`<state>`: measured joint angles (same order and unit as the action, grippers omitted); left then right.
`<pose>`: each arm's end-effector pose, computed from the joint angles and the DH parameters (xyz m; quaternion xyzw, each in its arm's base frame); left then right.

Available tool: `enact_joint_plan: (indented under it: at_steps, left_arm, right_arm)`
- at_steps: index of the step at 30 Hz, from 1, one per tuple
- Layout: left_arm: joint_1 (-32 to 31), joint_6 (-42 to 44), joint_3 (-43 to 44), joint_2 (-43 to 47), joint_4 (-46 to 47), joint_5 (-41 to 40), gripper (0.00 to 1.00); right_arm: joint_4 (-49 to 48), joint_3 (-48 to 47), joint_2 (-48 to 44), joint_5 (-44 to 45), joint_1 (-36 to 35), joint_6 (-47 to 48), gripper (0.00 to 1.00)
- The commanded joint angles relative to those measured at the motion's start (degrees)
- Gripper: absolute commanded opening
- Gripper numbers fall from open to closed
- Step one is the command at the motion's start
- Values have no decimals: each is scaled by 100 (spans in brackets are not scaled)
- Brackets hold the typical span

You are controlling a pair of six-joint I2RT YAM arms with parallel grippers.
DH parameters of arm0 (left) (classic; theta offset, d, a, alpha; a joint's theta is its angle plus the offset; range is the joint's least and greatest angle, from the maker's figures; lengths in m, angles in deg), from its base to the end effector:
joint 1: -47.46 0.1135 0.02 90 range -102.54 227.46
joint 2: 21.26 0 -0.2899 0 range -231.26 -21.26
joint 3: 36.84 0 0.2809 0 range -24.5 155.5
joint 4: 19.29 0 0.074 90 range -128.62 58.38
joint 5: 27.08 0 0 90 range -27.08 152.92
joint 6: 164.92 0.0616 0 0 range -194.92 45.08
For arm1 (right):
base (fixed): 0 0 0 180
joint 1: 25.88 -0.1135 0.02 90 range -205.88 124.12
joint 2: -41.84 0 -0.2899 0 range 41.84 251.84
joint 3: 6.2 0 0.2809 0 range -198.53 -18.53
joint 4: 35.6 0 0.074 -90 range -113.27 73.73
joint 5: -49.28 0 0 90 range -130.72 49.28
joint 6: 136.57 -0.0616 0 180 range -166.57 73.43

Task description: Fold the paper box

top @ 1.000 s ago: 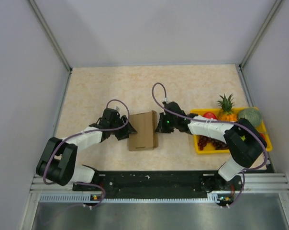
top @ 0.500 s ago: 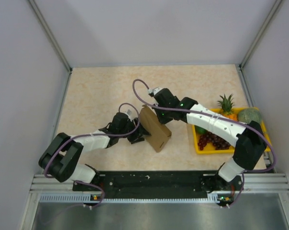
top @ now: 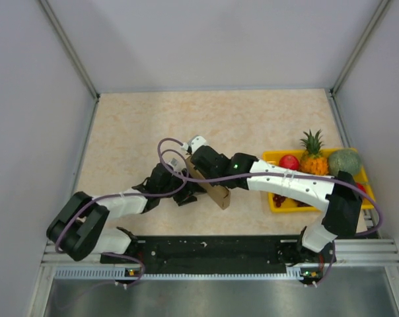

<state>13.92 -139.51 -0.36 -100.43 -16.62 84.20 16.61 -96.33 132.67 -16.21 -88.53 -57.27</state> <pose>0.2149 -0.1693 0.1233 -0.1633 0.8792 -0.4233 0.1456 0.1989 0.3289 0.2962 -0.3451 0.8625 0.0242 0.3695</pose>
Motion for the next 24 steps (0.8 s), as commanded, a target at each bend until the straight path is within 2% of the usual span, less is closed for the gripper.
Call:
enact_joint_plan:
  at_steps: [1, 6, 8, 10, 13, 15, 16, 17, 19, 24]
  left_arm:
    - [31, 315, -243, 971, -390, -168, 67]
    - [382, 922, -226, 2123, -1366, -247, 65]
    - [707, 1229, -112, 2406, -2076, -194, 65]
    - [1136, 1545, 73, 2766, -2325, -2, 71]
    - [1891, 1879, 589, 2575, -2677, 744, 86]
    - [2184, 2090, 1220, 1937, -3088, 1201, 86]
    - [2394, 2657, 1486, 1706, -3204, 1664, 79]
    - [2492, 2967, 1819, 1512, -3501, 1782, 74]
    - [2510, 3713, 2550, 1326, -4022, 1260, 69]
    - [2449, 4999, 3008, 1431, -3909, 1160, 61]
  right_arm:
    - [82, -25, 84, 238, -186, -125, 0]
    - [64, 2, 76, 291, -230, -82, 0]
    - [46, 19, 75, 308, -230, -81, 0]
    - [29, 54, 76, 335, -239, -55, 0]
    - [20, 72, 84, 353, -239, -64, 0]
    - [11, 72, 76, 318, -256, -12, 0]
    - [3, 72, 67, 326, -265, -11, 0]
    - [2, 72, 67, 300, -256, 41, 0]
    - [-59, 107, 67, 177, -265, 208, 0]
    - [-374, 326, -38, 28, -265, 568, 0]
